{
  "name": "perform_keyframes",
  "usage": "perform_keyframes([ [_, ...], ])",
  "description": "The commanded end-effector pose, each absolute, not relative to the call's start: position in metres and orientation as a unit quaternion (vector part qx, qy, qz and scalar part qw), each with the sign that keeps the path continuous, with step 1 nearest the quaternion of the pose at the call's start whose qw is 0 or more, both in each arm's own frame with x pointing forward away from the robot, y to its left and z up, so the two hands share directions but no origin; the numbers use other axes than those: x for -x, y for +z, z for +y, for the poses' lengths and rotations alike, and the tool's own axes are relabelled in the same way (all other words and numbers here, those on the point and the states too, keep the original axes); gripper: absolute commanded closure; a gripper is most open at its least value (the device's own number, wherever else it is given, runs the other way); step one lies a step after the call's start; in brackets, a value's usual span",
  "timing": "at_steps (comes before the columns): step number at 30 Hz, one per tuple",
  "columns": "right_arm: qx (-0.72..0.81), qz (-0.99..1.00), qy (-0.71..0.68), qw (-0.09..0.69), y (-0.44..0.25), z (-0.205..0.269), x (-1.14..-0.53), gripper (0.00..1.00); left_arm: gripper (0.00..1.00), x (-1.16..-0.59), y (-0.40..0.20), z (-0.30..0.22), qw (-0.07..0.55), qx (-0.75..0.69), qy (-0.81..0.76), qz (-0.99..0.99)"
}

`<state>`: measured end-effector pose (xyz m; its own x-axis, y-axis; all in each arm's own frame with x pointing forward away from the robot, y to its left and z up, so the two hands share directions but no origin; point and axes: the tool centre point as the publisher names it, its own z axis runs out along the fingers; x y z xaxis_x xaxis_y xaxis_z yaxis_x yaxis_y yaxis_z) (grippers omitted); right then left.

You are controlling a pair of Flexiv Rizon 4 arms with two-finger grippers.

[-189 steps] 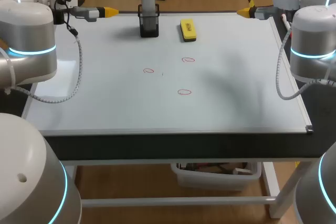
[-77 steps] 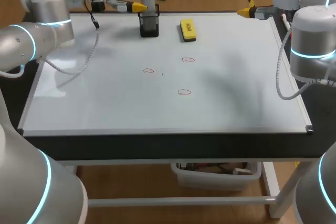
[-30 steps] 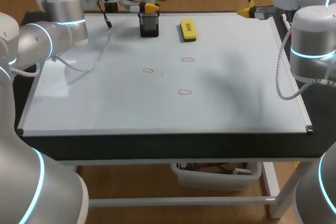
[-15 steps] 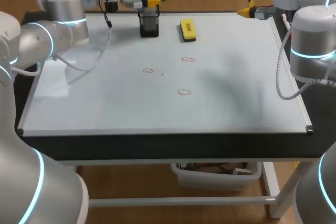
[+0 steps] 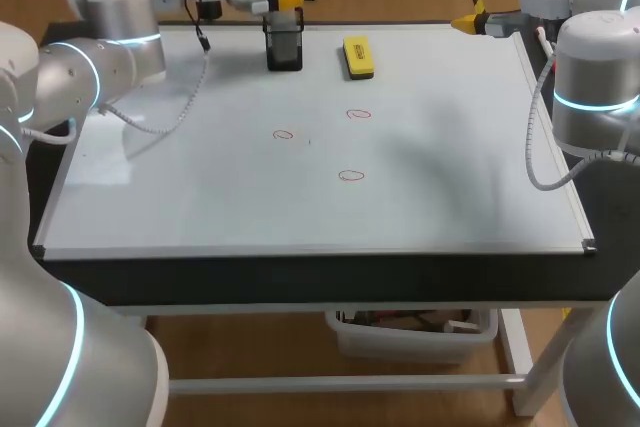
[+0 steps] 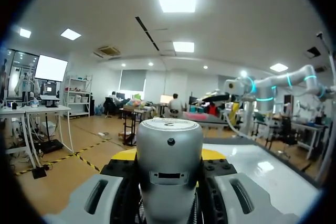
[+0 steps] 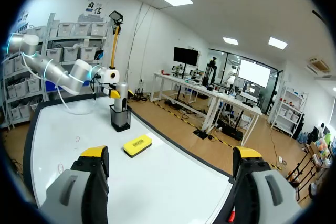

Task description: Pick up the inspection probe, press it on each red-marked spot on the whiteboard one by one, put down the probe, pick up the eraser, and wipe off all the red marks.

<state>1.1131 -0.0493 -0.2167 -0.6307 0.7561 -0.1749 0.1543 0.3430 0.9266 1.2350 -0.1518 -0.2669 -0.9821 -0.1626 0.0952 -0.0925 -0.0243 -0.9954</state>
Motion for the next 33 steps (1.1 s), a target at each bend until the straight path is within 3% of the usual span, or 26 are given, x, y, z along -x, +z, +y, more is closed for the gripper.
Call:
perform_keyframes([
  [1, -0.3, 0.76, 0.488, 0.307, -0.216, -0.049, -1.114, 0.0, 1.0, -1.241, -0.262, -0.15, -0.015, 0.049, -0.712, 0.7],
  [33, -0.3, 0.76, 0.488, 0.307, -0.216, -0.049, -1.114, 0.0, 1.0, -1.234, -0.205, -0.149, -0.014, 0.009, -0.715, 0.699],
])
